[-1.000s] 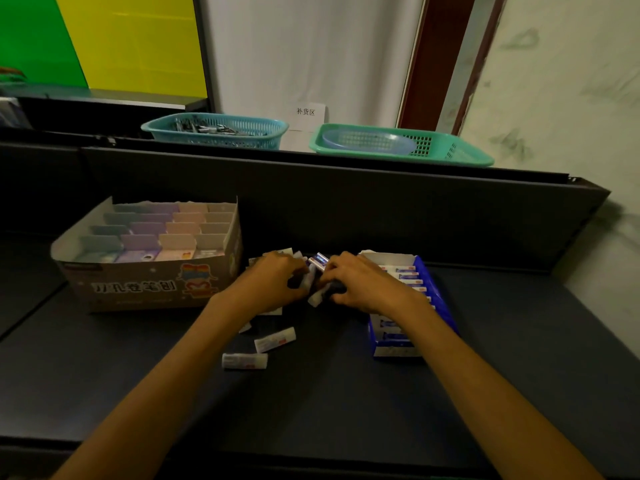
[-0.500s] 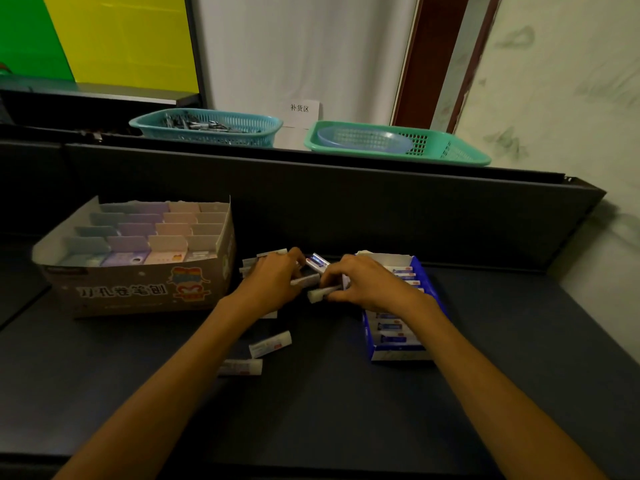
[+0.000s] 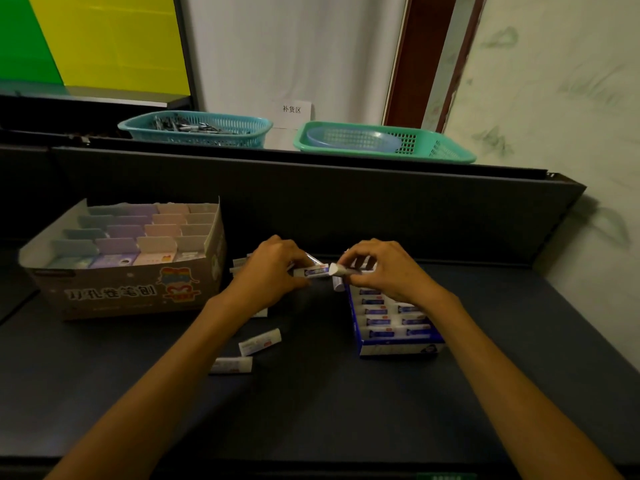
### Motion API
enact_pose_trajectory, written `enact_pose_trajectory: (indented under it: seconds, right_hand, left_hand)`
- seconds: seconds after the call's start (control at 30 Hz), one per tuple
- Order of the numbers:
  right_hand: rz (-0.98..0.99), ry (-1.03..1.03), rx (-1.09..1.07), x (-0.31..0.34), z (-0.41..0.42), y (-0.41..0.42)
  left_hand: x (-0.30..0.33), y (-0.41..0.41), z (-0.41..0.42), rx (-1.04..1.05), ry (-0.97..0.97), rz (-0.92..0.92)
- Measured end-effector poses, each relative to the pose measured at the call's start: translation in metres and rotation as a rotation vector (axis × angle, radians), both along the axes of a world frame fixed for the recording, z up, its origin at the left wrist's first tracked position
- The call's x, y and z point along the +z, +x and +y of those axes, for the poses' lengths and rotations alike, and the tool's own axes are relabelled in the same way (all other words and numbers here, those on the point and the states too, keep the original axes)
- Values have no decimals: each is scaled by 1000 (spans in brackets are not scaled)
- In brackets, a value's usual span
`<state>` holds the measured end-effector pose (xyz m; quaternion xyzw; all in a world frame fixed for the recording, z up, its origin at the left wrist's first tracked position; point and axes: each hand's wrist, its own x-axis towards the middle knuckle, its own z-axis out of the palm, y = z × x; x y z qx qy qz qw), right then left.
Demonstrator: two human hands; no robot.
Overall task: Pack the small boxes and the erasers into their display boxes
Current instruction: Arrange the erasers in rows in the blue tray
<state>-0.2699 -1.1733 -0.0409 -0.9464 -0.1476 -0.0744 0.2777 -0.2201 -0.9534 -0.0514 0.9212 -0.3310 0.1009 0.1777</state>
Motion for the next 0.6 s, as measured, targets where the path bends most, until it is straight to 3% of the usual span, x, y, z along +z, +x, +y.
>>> enact_pose_trajectory:
  seconds: [0.3,0.47,0.6]
  right_hand:
    - [36,155,-70,1,-30,-18]
    - [79,399,-86,-2,-53,-22]
    - [110,415,-66,-2,-66,-26]
  left_hand:
    - [9,-14,-31,-28,-29,9]
    - [11,-18,-47,-52,-50,-24]
    - [12,-19,-59,-56,-30,-28]
